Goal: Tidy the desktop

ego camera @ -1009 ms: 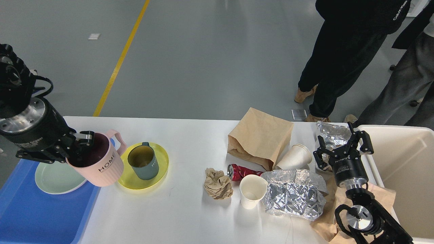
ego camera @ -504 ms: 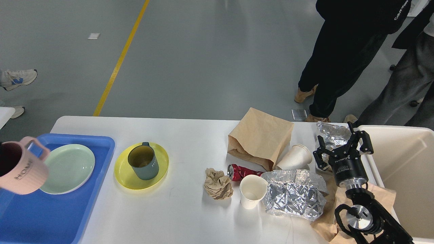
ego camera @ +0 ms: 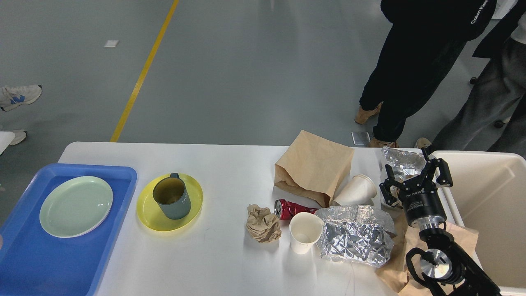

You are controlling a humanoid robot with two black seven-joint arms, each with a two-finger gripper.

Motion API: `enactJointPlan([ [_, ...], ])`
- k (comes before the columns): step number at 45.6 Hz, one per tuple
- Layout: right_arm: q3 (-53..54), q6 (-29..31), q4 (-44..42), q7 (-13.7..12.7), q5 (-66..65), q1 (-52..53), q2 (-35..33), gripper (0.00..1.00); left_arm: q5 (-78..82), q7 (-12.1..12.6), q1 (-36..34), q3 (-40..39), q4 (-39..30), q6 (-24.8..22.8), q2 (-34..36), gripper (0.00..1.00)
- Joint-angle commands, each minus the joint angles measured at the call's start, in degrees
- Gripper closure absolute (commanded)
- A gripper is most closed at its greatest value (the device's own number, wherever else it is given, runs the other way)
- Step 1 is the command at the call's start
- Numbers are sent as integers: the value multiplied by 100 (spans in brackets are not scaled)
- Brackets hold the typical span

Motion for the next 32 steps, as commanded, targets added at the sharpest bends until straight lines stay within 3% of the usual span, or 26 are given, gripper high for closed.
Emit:
enactJointPlan([
  [1, 0, 0, -9, 0, 0, 0, 0, 0, -3, 93, 980, -786, 389, 53, -299, 100],
  [19, 0, 0, -1, 0, 0, 0, 0, 0, -135, 189, 1112, -865, 504, 211, -599, 100],
  [32, 0, 0, -9, 0, 0, 0, 0, 0, -345, 128, 1648, -839, 512, 369, -889, 100],
])
